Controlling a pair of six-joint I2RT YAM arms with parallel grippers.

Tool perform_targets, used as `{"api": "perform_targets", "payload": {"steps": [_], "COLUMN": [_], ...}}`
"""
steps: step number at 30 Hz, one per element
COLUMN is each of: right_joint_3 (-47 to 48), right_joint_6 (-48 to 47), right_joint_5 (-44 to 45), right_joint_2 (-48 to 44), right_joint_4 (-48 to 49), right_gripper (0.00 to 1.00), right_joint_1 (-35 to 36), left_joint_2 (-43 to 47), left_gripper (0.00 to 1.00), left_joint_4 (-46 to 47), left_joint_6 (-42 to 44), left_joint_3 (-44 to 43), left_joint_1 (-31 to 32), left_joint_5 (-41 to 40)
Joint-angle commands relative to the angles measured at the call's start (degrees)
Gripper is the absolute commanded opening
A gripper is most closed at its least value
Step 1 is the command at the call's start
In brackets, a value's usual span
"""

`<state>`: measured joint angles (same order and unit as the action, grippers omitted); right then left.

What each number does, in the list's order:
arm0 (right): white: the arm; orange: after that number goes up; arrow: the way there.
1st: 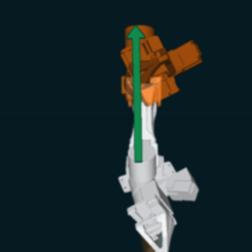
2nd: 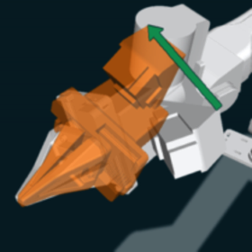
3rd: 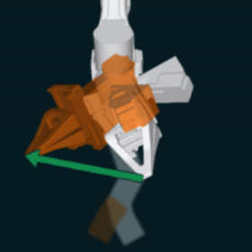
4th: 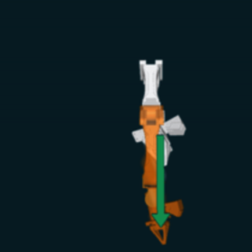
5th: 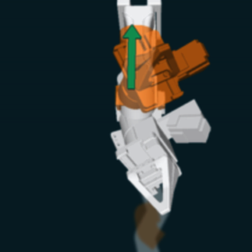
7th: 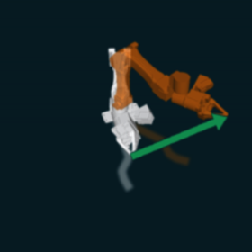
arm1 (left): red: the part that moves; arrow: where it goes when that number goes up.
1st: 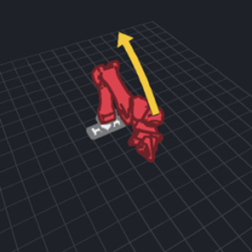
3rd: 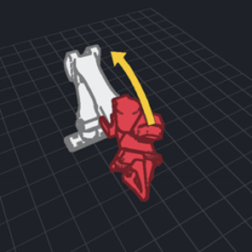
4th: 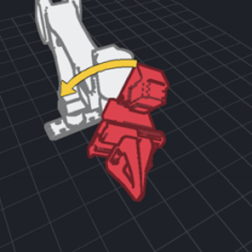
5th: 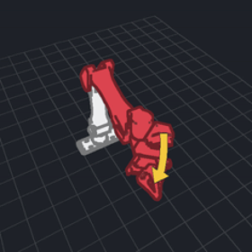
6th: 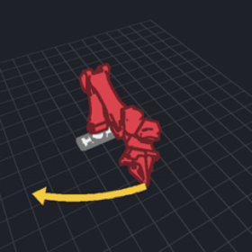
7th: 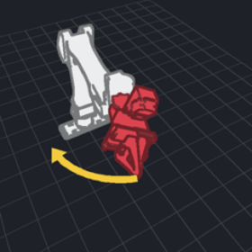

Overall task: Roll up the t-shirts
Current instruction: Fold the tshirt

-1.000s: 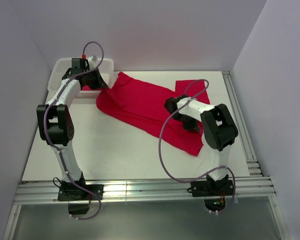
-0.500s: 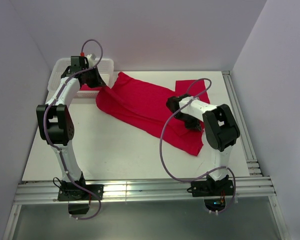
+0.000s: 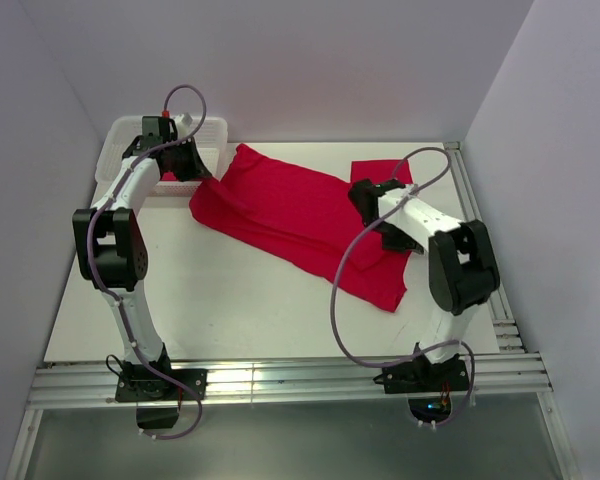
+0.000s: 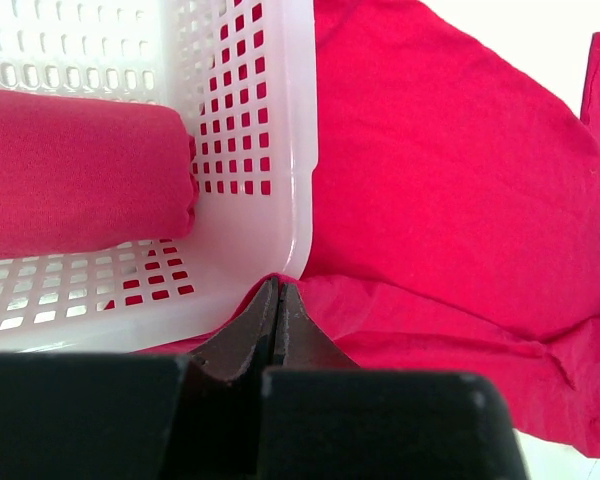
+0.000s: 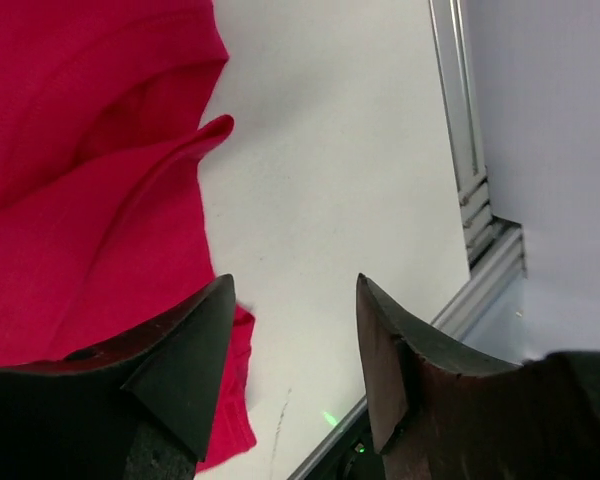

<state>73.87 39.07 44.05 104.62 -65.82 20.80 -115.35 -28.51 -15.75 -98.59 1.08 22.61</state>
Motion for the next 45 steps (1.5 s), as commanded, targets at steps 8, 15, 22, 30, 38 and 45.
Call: {"api": "perform_targets", "payload": {"steps": [8,15,22,30,38,45], "right_joint_3": [-7.1,-24.7,-28.5,-27.5,-29.0,-34.0], "right_joint_6": [2.3,17.5,21.1,23.9,31.7,39.4], "right_joint_5": [-14.0,-20.3,-22.2,-20.9,-18.4,-18.0], "right_joint_2": [-17.3,-33.6,-29.7,-23.7,-20.1,-20.9], "right_joint_4": [8.9,19.3,22.9,24.1,20.7,17.9], "right_gripper": [0.54,0.4,0.15,0.15,0.0,0.0], "right_joint_1": [10.7,12.7,13.2,13.9,13.9,13.7], "left_joint_2": [0.9,1.7,1.1,2.1,2.3,3.1], "left_gripper": [0.0,0.0,0.0,0.0,0.0,0.0], "left_joint_4": [0.4,1.2,0.9,1.2,1.4,1.8], "left_joint_6": [1.1,1.4,1.5,1.9,1.9,1.7], "left_joint_3": [0.6,2.2,2.0,2.8,3.7,5.0], "left_joint_1": [-0.2,-0.3,-0.3,-0.3,-0.3,-0.3], "left_joint_5": [0.7,1.0,2.4,2.3,3.1,3.4]}}
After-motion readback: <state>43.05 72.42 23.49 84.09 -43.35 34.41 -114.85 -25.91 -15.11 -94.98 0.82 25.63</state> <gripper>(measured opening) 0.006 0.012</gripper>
